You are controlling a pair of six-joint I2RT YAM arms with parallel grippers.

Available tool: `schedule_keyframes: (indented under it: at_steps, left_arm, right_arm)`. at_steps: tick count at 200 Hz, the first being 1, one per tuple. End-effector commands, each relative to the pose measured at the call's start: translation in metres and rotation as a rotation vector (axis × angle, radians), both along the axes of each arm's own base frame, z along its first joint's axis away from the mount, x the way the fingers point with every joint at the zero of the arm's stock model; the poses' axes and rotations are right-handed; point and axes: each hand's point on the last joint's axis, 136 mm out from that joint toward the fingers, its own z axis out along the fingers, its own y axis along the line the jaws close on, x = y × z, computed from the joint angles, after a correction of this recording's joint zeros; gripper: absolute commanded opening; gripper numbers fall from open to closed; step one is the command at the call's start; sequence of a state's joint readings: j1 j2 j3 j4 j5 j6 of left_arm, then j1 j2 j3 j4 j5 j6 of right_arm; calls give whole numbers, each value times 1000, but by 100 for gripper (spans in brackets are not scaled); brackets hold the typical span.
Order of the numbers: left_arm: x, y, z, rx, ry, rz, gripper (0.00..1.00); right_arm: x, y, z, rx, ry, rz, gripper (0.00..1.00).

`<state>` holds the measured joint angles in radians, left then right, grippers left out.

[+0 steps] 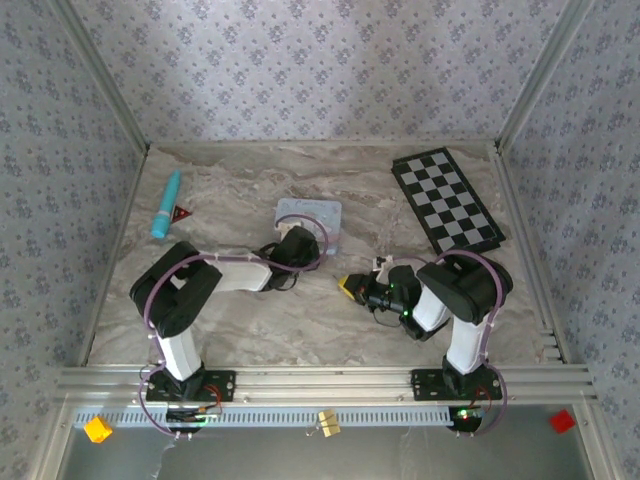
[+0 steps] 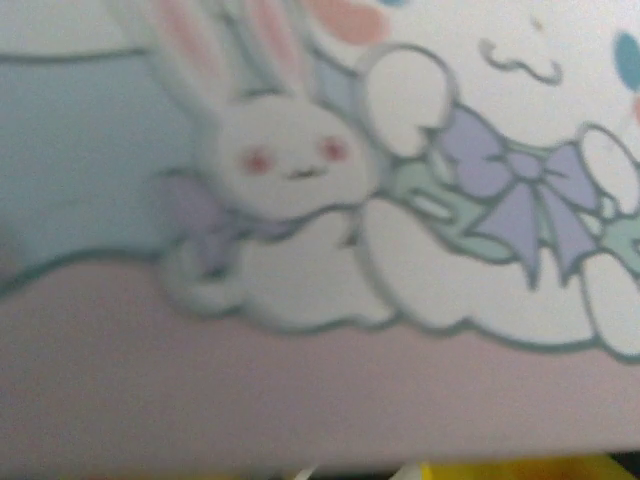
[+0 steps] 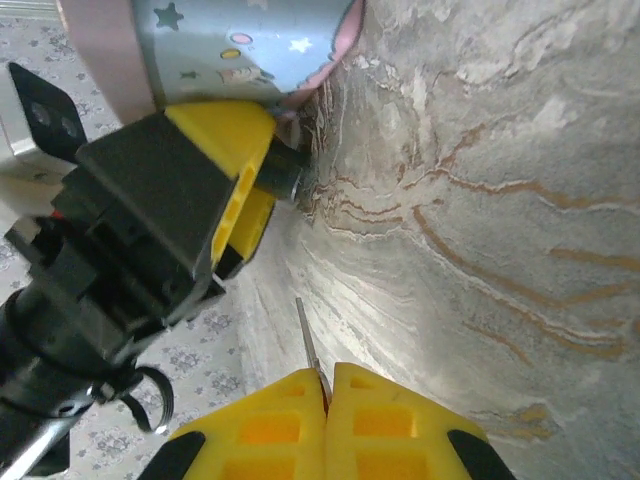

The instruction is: Unlock a padlock with a key

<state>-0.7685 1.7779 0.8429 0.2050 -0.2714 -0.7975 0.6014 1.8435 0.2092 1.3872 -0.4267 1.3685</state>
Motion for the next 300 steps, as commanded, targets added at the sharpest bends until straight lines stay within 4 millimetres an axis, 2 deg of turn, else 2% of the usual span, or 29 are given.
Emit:
schedule_keyframes:
  at_steps: [1,31,99,123,167,215,247,300]
  left_arm:
    - [16,26,8,69,-79,91,38]
    - [11,26,8,59,-78,76,31]
    - [-2,33,7,36,-65,70,27]
    - [-6,34,4,41,-44,60,41]
    - [-8,37,-6,40,2,41,44]
    - [-15,29,-8,32,28,-111,46]
    - [-15,24,-5,-42,19,-161,40]
    - [-12,26,2,-103,-6,-151,28]
  right_arm:
    - [2,-1,7,7,-28,2,0]
    - [2,0,7,7,-31,4,0]
    - [1,1,6,6,-26,5,0]
    - [2,4,6,7,-27,7,0]
    - [3,5,7,10,-27,8,0]
    - [1,2,6,9,-25,3,0]
    - [2,3,6,9,-25,4,0]
    - [1,4,8,12,-26,5,0]
